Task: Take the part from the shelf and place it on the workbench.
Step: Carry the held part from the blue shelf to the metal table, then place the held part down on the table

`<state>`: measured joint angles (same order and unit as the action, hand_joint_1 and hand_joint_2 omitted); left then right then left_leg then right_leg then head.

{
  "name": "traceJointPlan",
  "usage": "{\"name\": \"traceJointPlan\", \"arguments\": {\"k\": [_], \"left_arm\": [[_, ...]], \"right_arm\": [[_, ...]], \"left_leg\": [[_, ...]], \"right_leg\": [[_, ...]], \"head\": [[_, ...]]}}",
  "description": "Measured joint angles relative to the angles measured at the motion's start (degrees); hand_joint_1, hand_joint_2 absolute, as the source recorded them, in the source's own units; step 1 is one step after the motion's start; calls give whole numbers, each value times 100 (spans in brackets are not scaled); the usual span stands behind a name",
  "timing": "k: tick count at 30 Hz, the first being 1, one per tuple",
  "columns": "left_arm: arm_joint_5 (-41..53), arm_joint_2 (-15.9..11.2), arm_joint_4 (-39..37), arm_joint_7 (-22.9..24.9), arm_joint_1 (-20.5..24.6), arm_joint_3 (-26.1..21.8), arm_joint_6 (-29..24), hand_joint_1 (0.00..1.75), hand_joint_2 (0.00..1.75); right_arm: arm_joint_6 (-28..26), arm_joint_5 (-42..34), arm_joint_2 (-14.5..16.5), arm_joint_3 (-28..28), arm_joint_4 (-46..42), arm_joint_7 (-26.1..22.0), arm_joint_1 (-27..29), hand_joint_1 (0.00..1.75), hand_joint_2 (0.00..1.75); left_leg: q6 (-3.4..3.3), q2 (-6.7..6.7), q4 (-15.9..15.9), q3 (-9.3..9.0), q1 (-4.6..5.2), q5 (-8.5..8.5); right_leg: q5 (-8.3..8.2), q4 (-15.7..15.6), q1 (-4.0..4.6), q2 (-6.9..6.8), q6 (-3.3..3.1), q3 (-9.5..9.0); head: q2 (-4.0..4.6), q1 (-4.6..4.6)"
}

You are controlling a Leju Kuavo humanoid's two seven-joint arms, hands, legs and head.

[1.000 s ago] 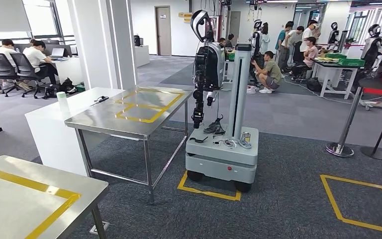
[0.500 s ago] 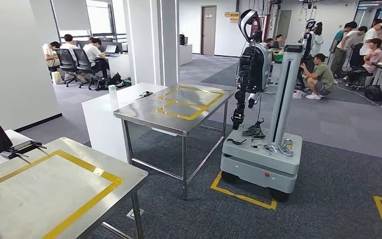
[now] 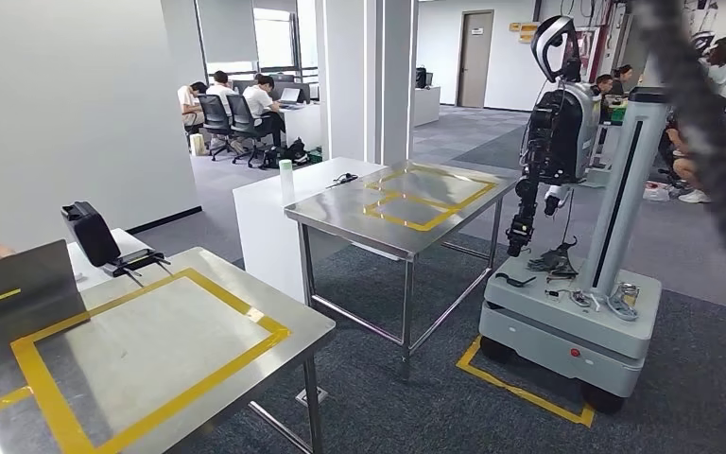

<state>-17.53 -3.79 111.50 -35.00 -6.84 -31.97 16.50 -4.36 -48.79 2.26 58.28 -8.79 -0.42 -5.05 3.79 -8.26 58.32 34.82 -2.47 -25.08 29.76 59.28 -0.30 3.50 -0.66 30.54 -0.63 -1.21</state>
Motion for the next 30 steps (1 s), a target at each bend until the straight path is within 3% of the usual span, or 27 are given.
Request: {"name": "traceJointPlan", "arguments": {"k": [1,2,3,5,7,8,10,12,14,17,19,21,22,24,25,26,27,28,30], "left_arm": [[-1,15,18,-1,-10,-16,-20,175,175],[-2,28,33,-2,-13,-33,-32,175,175],[-2,41,43,-2,-10,-44,-39,175,175],[-2,66,50,-1,0,-51,-45,175,175],[-1,101,52,2,-4,-51,-45,175,175],[2,119,53,3,-7,-51,-45,175,175],[7,141,60,7,-12,-51,-45,175,175],[15,150,77,14,-10,-52,-40,175,175],[31,154,93,19,-4,-56,-34,175,175],[79,158,96,32,3,-56,-33,175,175],[107,156,97,35,10,-56,-42,175,175],[133,155,100,29,23,-55,-64,175,175],[146,157,99,26,37,-54,-76,175,175],[159,163,97,20,63,-53,-90,175,175],[165,166,95,21,68,-54,-91,175,175],[169,168,93,20,68,-54,-91,175,175],[174,169,90,20,69,-53,-92,175,175],[177,172,86,20,71,-53,-92,175,175],[178,173,84,19,80,-53,-94,175,175]], "right_arm": [[2,7,-1,8,0,3,-4,0,175],[3,11,0,12,0,2,-10,0,175],[4,14,1,14,0,2,-15,0,175],[5,17,1,16,0,3,-7,0,175],[6,19,-2,21,1,5,14,0,175],[7,16,-3,26,1,11,16,0,175],[10,-12,-3,35,1,35,1,0,175],[8,-67,-3,37,0,87,-23,0,175],[1,-113,-4,37,0,132,-34,0,175],[-3,-157,-9,37,0,143,-38,0,175],[-1,-176,-15,37,0,129,-41,0,175],[5,-195,-25,37,0,98,-42,0,175],[8,-201,-30,37,0,84,-40,0,175],[10,-208,-34,37,0,73,-23,0,175],[10,-210,-36,37,0,74,-11,0,175],[10,-212,-37,37,0,73,0,0,175],[10,-214,-40,37,0,72,8,0,175],[10,-214,-43,37,0,69,10,0,175],[11,-215,-48,37,0,55,9,0,175]], "left_leg": [[29,28,-4,21,-5,9],[42,149,58,65,10,-37],[40,325,241,152,28,-162],[18,662,894,416,67,-559],[-3,755,1438,588,81,-805],[-23,773,1443,532,92,-782],[-95,813,886,118,132,-542],[-196,884,258,-272,190,-403],[-247,923,47,-377,224,-392],[-232,921,19,-399,228,-348],[-299,921,-10,-379,235,-338],[-388,916,-104,-412,203,-294],[-417,911,-149,-439,172,-266],[-437,888,-164,-437,146,-245],[-432,866,-157,-431,137,-248],[-417,840,-147,-430,122,-260],[-394,813,-131,-434,102,-278],[-359,787,-106,-443,75,-305],[-267,745,-30,-443,37,-383]], "right_leg": [[-24,-15,-1,-72,-49,3],[-47,-34,-8,-149,-97,7],[-67,-50,-11,-235,-143,17],[-82,-54,28,-406,-201,50],[-91,-43,81,-577,-229,96],[-95,-33,105,-641,-237,119],[-100,-10,140,-728,-240,147],[-109,5,168,-798,-217,157],[-114,9,181,-826,-199,165],[-142,1,166,-813,-212,182],[-189,-49,156,-813,-127,163],[-144,18,143,-684,-26,185],[-29,212,132,-575,10,274],[318,929,72,-400,72,625],[442,1281,40,-376,100,805],[464,1482,8,-370,129,920],[370,1464,-22,-369,160,928],[181,1216,-54,-369,191,823],[-160,452,-105,-349,253,465]], "head": [[0,0],[0,-3],[0,-7],[1,-11],[1,-10],[1,-9],[1,-8],[0,-8],[0,-8],[0,-8],[0,-8],[0,-9],[0,-5],[0,0],[0,3],[0,2],[0,3],[1,3],[1,3]]}}
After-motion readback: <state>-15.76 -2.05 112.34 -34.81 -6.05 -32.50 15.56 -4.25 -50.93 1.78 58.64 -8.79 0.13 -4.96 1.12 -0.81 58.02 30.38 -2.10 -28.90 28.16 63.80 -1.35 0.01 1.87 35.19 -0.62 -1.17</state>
